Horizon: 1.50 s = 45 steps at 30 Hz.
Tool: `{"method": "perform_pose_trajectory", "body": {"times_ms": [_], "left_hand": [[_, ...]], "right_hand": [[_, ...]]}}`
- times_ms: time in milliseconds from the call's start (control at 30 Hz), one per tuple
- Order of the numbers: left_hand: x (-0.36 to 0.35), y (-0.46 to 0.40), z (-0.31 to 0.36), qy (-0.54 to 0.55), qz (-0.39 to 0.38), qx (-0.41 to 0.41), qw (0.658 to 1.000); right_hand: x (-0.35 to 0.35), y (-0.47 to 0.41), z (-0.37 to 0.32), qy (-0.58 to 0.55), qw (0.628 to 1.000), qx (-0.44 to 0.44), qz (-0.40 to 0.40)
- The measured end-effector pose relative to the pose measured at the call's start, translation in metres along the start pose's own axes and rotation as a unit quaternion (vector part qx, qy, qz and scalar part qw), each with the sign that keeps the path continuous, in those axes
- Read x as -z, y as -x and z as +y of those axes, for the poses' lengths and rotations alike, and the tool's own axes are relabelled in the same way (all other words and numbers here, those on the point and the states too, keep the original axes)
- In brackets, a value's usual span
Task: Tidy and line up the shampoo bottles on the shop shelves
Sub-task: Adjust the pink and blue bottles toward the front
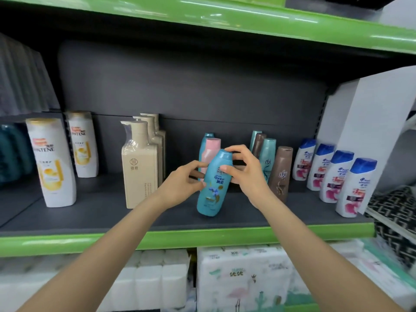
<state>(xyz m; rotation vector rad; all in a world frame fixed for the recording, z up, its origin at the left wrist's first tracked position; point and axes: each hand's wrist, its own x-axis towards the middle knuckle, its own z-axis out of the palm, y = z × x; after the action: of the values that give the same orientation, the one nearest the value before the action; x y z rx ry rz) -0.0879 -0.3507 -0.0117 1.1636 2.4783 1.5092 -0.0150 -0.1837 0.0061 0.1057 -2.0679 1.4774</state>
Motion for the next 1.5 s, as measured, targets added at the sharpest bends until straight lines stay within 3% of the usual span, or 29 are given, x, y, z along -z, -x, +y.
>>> {"method": "perform_pose_trajectory", "body": {"times_ms": [167,333,500,667,867,967,1067,1233,1400,1500], "left_hand": [[0.004,0.020,-0.009,-0.013,-0.025,-0.006,1.000],[0.011,0.037,-0.005,-0.096,0.054,-0.050,0.993],[0.014,0.051,-0.002,-0.259,0.171,-0.110,0.944],[0.017,0.060,-0.006,-0.327,0.194,-0.166,0.910],[0.024,0.065,-0.005,-0.126,0.069,-0.106,0.984],[0.027,0.068,-0.004,-0.022,0.035,-0.084,0.996],[0.025,0.069,-0.007,-0.060,0.080,-0.109,0.989],[0.028,0.068,-0.013,-0.191,0.181,-0.167,0.950],[0.032,0.070,-0.012,-0.309,0.217,-0.207,0.903],[0.033,0.071,-0.012,-0.304,0.219,-0.206,0.904]], "right_hand": [[0.004,0.007,-0.011,-0.191,0.981,-0.024,0.028],[0.004,0.011,-0.015,-0.197,0.979,-0.046,0.024],[-0.002,0.015,-0.012,-0.180,0.979,-0.071,0.069],[-0.004,0.018,-0.013,-0.282,0.956,-0.063,0.053],[0.001,0.023,-0.008,-0.347,0.936,-0.061,0.019],[0.004,0.025,-0.004,-0.364,0.930,-0.057,-0.001],[0.005,0.026,-0.002,-0.337,0.940,-0.056,-0.010],[0.006,0.027,-0.002,-0.177,0.984,-0.022,0.029],[0.004,0.028,-0.005,-0.160,0.985,-0.006,0.066],[0.002,0.028,-0.007,-0.162,0.984,-0.002,0.071]]}}
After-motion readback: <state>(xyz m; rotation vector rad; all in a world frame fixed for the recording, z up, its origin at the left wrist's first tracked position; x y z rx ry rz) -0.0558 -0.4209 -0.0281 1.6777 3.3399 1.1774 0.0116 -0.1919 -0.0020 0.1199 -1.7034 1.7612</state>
